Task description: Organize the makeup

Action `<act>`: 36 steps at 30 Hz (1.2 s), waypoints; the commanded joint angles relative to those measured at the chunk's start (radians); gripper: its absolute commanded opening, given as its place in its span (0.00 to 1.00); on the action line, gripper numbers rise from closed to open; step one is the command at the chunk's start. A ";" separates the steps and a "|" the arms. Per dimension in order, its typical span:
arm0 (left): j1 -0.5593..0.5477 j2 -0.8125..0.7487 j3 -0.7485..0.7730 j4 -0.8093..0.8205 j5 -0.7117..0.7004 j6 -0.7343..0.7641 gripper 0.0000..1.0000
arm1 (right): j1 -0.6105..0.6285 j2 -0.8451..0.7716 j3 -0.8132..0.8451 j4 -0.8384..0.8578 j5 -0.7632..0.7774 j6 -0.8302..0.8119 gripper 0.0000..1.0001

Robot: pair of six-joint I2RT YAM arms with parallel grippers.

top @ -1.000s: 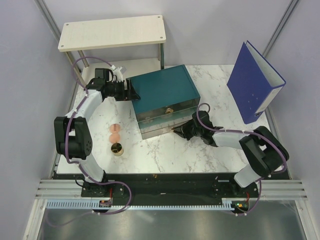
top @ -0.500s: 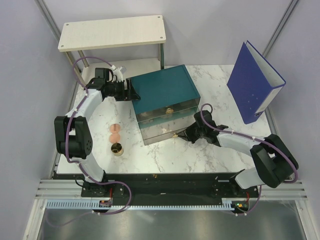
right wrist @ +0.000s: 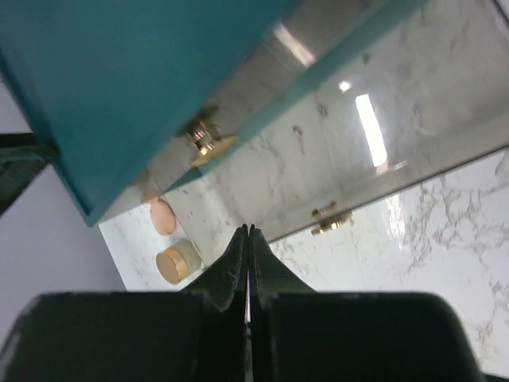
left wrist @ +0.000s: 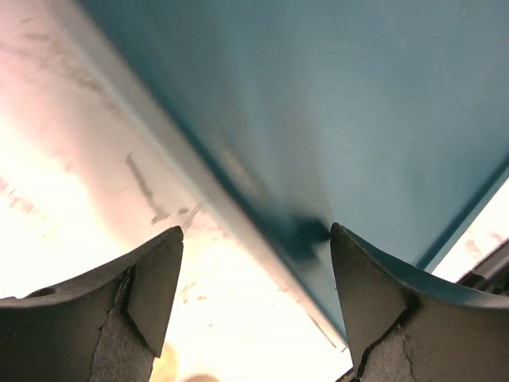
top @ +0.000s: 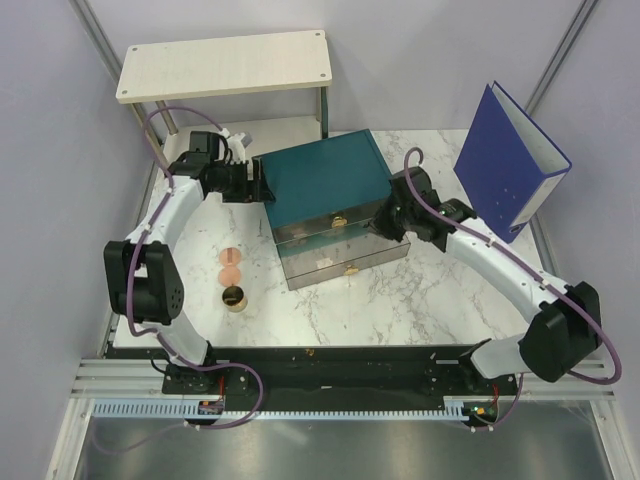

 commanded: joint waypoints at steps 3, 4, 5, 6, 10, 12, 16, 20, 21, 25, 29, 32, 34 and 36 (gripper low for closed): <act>0.003 -0.160 0.018 -0.093 -0.200 0.034 0.90 | -0.014 0.126 0.225 -0.019 0.103 -0.267 0.00; 0.003 -0.170 0.014 -0.101 -0.211 0.030 0.91 | -0.014 0.148 0.256 -0.005 0.100 -0.295 0.00; 0.003 -0.182 0.010 -0.110 -0.218 0.027 0.91 | -0.014 0.174 0.329 0.002 0.101 -0.357 0.00; 0.003 -0.200 0.001 -0.131 -0.234 0.024 0.92 | -0.014 0.221 0.366 0.009 0.101 -0.385 0.01; 0.003 -0.243 -0.043 -0.196 -0.287 0.019 0.93 | -0.014 0.333 0.544 0.010 0.104 -0.566 0.20; 0.003 -0.265 -0.080 -0.227 -0.327 0.008 0.93 | -0.014 0.379 0.604 0.013 0.107 -0.662 0.35; 0.003 -0.323 -0.152 -0.302 -0.448 -0.059 0.96 | -0.031 0.424 0.641 0.024 0.095 -0.752 0.53; 0.003 -0.372 -0.242 -0.354 -0.456 -0.120 0.98 | -0.055 0.452 0.652 0.044 0.095 -0.795 0.72; 0.003 -0.384 -0.261 -0.354 -0.449 -0.146 0.99 | -0.059 0.462 0.656 0.047 0.098 -0.803 0.78; 0.003 -0.415 -0.351 -0.346 -0.403 -0.203 0.99 | -0.091 0.491 0.685 0.055 0.090 -0.817 0.86; 0.000 -0.414 -0.422 -0.336 -0.370 -0.232 0.99 | -0.125 0.511 0.708 0.061 0.084 -0.815 0.91; -0.003 -0.417 -0.424 -0.336 -0.381 -0.243 0.99 | -0.140 0.519 0.710 0.065 0.084 -0.813 0.93; -0.003 -0.392 -0.425 -0.355 -0.386 -0.245 0.99 | -0.148 0.522 0.713 0.065 0.084 -0.813 0.93; -0.005 -0.356 -0.433 -0.372 -0.393 -0.263 0.99 | -0.149 0.522 0.713 0.067 0.089 -0.817 0.94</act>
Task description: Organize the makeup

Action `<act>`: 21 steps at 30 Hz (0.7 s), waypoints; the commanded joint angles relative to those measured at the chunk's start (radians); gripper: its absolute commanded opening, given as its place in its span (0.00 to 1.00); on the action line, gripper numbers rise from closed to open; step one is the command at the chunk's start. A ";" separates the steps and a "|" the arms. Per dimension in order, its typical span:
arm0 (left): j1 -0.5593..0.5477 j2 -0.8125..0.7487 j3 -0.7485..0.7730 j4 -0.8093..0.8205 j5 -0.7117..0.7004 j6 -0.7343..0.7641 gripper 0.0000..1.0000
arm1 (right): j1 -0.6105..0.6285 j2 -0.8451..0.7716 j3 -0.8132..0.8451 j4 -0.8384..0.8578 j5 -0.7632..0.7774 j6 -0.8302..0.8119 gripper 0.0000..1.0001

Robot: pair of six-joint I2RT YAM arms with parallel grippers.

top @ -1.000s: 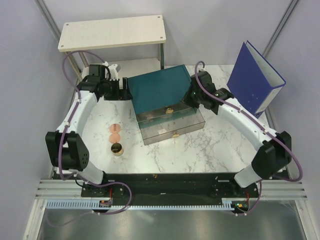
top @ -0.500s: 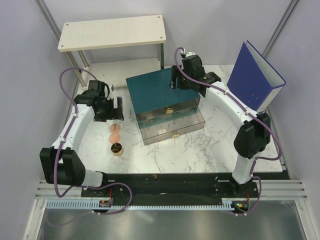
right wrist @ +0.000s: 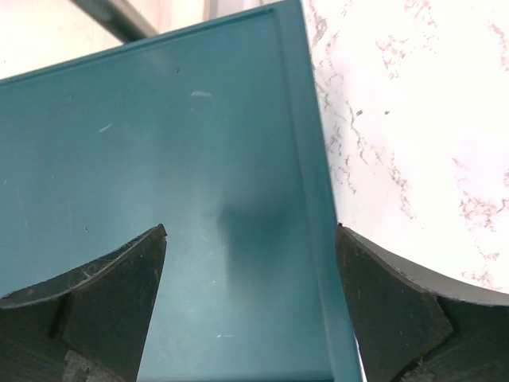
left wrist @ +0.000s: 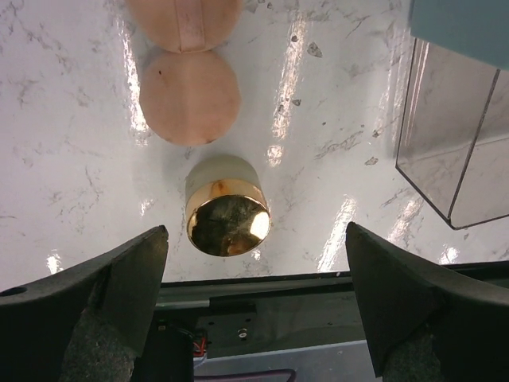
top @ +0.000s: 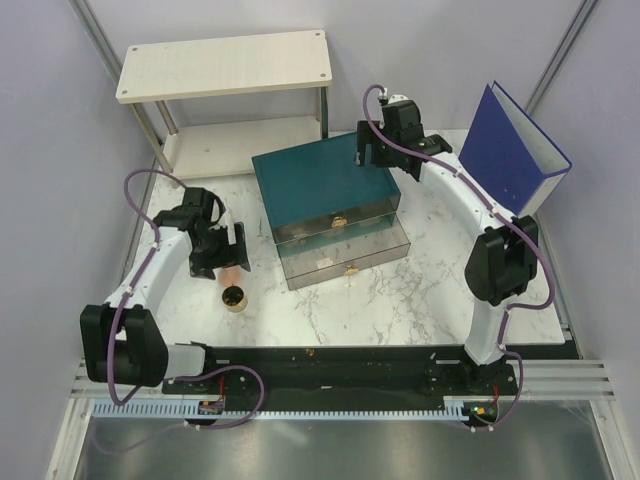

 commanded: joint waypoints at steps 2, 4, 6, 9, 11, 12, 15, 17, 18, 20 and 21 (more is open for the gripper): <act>-0.005 0.061 -0.027 -0.041 0.023 -0.084 0.99 | -0.009 0.003 0.046 0.033 0.008 -0.022 0.95; -0.005 0.093 -0.042 -0.038 0.032 -0.099 0.98 | -0.013 0.000 0.040 0.033 0.011 -0.022 0.96; -0.006 0.117 -0.056 -0.028 0.048 -0.110 0.98 | -0.013 -0.005 0.029 0.039 0.016 -0.020 0.96; -0.008 0.148 -0.067 -0.027 0.054 -0.115 0.98 | -0.016 -0.010 0.017 0.043 0.016 -0.016 0.97; -0.008 0.154 -0.073 -0.027 0.061 -0.112 0.98 | -0.018 -0.013 0.011 0.048 0.017 -0.011 0.98; -0.008 0.154 -0.076 -0.027 0.061 -0.112 0.97 | -0.020 -0.014 0.009 0.048 0.022 -0.008 0.98; -0.008 0.168 -0.082 -0.027 0.074 -0.106 0.94 | -0.021 -0.017 -0.002 0.056 0.026 0.000 0.98; -0.008 0.191 -0.087 -0.028 0.080 -0.101 0.91 | -0.024 -0.019 -0.011 0.060 0.028 0.006 0.98; -0.011 0.197 -0.087 -0.030 0.077 -0.101 0.89 | -0.026 -0.022 -0.014 0.062 0.028 0.009 0.98; -0.023 0.216 -0.076 -0.033 0.049 -0.113 0.84 | -0.027 -0.026 -0.023 0.066 0.028 0.015 0.98; -0.032 0.231 -0.068 -0.034 0.031 -0.119 0.84 | -0.027 -0.026 -0.025 0.068 0.028 0.013 0.98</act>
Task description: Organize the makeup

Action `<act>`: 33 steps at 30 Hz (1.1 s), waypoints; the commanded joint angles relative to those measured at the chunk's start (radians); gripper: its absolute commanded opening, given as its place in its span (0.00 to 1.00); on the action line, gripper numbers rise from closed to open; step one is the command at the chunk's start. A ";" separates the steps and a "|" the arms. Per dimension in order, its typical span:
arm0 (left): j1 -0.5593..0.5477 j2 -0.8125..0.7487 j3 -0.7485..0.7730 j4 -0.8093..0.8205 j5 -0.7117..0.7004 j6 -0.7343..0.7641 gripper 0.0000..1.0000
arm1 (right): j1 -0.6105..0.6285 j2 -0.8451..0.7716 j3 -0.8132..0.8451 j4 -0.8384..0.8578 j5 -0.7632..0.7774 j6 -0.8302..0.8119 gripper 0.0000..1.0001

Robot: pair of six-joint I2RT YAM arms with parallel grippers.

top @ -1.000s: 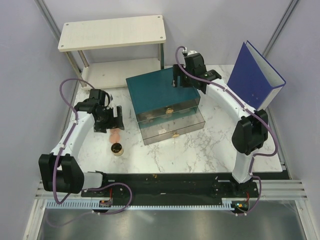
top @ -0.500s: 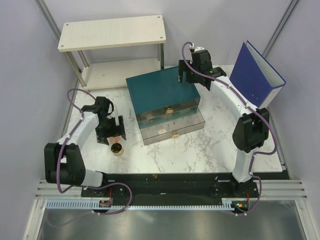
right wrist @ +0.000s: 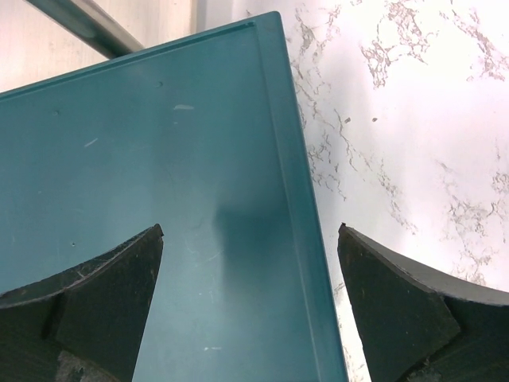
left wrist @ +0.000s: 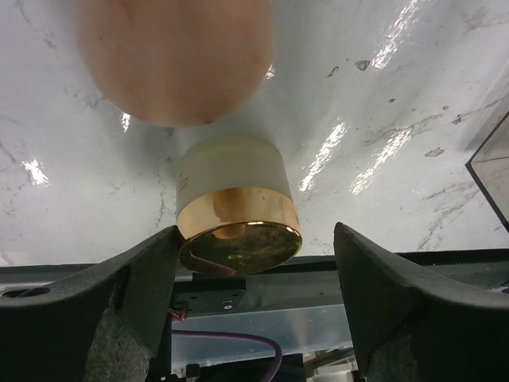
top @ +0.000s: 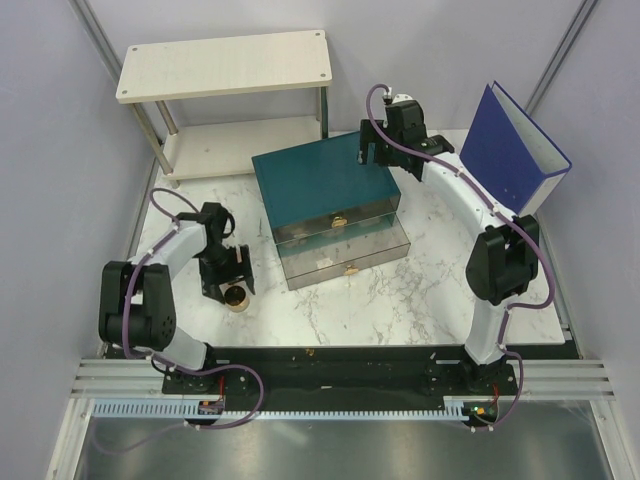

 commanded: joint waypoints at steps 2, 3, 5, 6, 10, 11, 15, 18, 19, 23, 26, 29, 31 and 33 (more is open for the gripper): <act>-0.064 0.053 0.039 -0.024 -0.066 -0.054 0.83 | -0.007 -0.028 -0.021 0.037 0.017 0.007 0.98; -0.092 0.071 0.045 -0.024 -0.081 -0.058 0.82 | -0.007 -0.030 -0.022 0.039 0.017 0.004 0.98; -0.110 0.089 0.056 -0.027 -0.098 -0.061 0.76 | -0.010 -0.031 -0.030 0.039 0.015 0.003 0.98; -0.119 0.103 0.058 -0.027 -0.097 -0.061 0.71 | -0.012 -0.033 -0.032 0.039 0.015 0.001 0.98; -0.130 0.094 0.058 -0.025 -0.095 -0.061 0.45 | -0.021 -0.037 -0.041 0.039 0.015 0.000 0.98; -0.130 0.088 0.059 -0.027 -0.095 -0.059 0.27 | -0.022 -0.039 -0.044 0.040 0.014 0.001 0.98; -0.130 0.062 0.058 -0.036 -0.101 -0.059 0.02 | -0.028 -0.039 -0.053 0.045 0.009 0.004 0.98; -0.132 0.025 0.077 -0.048 -0.111 -0.056 0.02 | -0.030 -0.042 -0.059 0.045 0.006 0.007 0.98; -0.130 0.011 0.085 -0.057 -0.114 -0.055 0.02 | -0.030 -0.042 -0.062 0.048 0.006 0.007 0.98; -0.130 -0.077 0.165 -0.094 -0.126 -0.045 0.02 | -0.030 -0.048 -0.067 0.048 0.005 0.010 0.98; -0.135 -0.114 0.252 -0.111 -0.120 -0.029 0.02 | -0.032 -0.048 -0.070 0.052 0.005 0.013 0.98; -0.156 -0.121 0.329 -0.096 -0.115 -0.004 0.02 | -0.032 -0.045 -0.068 0.052 0.000 0.018 0.98; -0.173 -0.119 0.366 -0.070 -0.106 0.011 0.02 | -0.030 -0.042 -0.068 0.055 -0.002 0.020 0.98; -0.201 -0.104 0.383 -0.039 -0.085 0.028 0.02 | -0.032 -0.040 -0.068 0.054 -0.002 0.020 0.98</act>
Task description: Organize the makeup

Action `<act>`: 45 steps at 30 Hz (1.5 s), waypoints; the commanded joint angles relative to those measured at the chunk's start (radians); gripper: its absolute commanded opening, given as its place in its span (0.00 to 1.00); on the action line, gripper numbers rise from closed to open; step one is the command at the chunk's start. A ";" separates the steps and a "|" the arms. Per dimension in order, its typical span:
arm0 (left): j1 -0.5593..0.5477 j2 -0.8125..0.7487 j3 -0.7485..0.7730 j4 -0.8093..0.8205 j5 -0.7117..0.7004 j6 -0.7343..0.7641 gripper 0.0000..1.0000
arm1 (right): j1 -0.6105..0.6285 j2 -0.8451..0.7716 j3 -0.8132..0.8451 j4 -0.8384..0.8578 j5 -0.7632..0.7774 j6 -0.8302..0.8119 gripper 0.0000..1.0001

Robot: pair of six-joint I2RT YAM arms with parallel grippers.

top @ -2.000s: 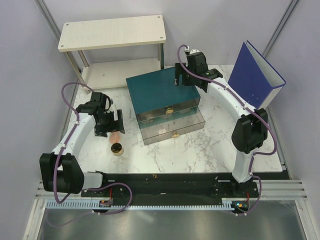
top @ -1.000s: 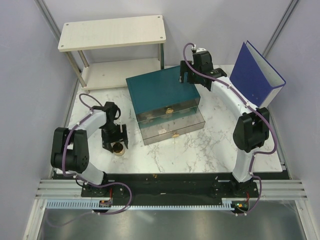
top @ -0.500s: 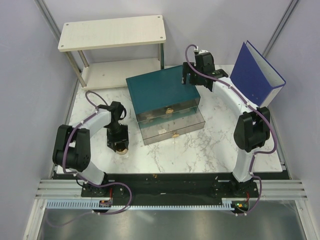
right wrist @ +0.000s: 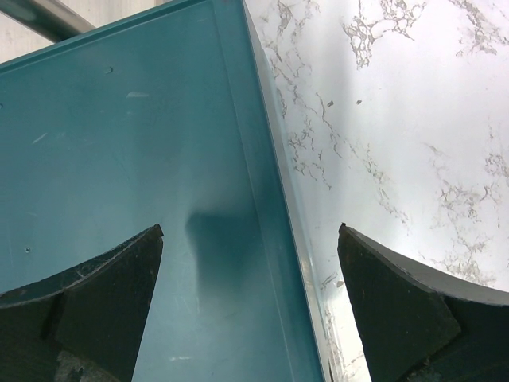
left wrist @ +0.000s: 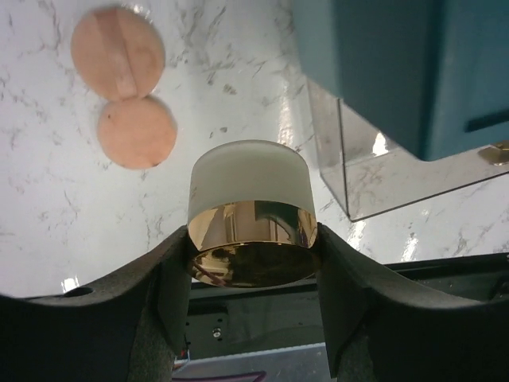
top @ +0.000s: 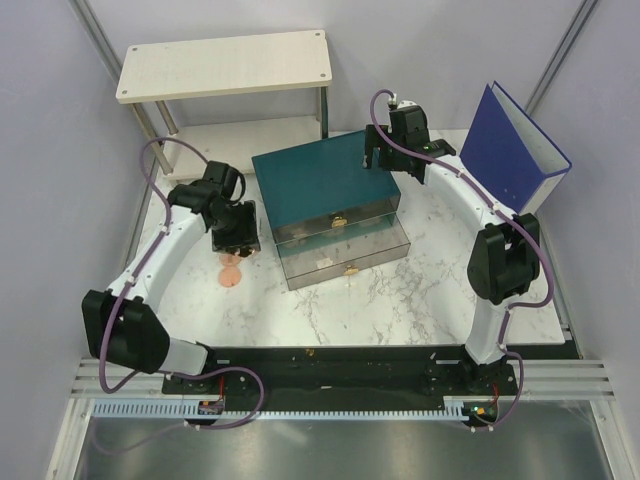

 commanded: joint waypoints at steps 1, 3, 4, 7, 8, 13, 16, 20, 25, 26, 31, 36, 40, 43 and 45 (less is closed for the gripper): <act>-0.051 0.002 0.059 0.061 0.046 0.057 0.02 | -0.003 -0.039 -0.002 0.029 -0.005 0.010 0.98; -0.086 0.016 0.055 0.098 0.067 0.071 0.02 | -0.002 -0.039 -0.004 0.031 -0.005 0.007 0.98; -0.100 0.036 0.058 0.117 0.077 0.074 0.02 | -0.003 -0.041 -0.004 0.029 -0.004 0.007 0.98; -0.153 0.071 0.070 0.151 0.106 0.096 0.02 | -0.003 -0.045 -0.006 0.029 -0.004 0.004 0.98; -0.179 0.076 0.076 0.158 0.104 0.102 0.02 | -0.003 -0.047 -0.009 0.029 0.001 0.002 0.98; -0.215 0.111 0.095 0.185 0.094 0.111 0.02 | -0.006 -0.054 -0.016 0.029 0.001 0.001 0.98; -0.230 0.131 0.096 0.202 0.081 0.120 0.02 | -0.003 -0.064 -0.029 0.031 -0.002 0.005 0.98; -0.242 0.168 0.082 0.233 0.101 0.131 0.02 | -0.005 -0.074 -0.042 0.029 -0.002 0.005 0.98; -0.273 0.229 0.090 0.240 0.126 0.154 0.08 | -0.006 -0.081 -0.053 0.029 0.002 0.004 0.98; -0.276 0.241 0.093 0.240 0.129 0.163 0.10 | -0.006 -0.081 -0.055 0.029 0.001 0.005 0.98; -0.291 0.277 0.101 0.240 0.130 0.188 0.31 | -0.006 -0.087 -0.062 0.029 0.008 0.004 0.98; -0.298 0.281 0.111 0.237 0.160 0.200 0.46 | -0.008 -0.090 -0.065 0.031 0.013 0.004 0.98; -0.322 0.262 0.124 0.242 0.173 0.201 0.44 | -0.008 -0.090 -0.067 0.031 0.013 0.007 0.98; -0.343 0.257 0.130 0.243 0.176 0.214 0.43 | -0.008 -0.087 -0.065 0.029 0.013 0.007 0.98; -0.357 0.254 0.128 0.248 0.180 0.217 0.43 | -0.008 -0.087 -0.067 0.029 0.011 0.008 0.98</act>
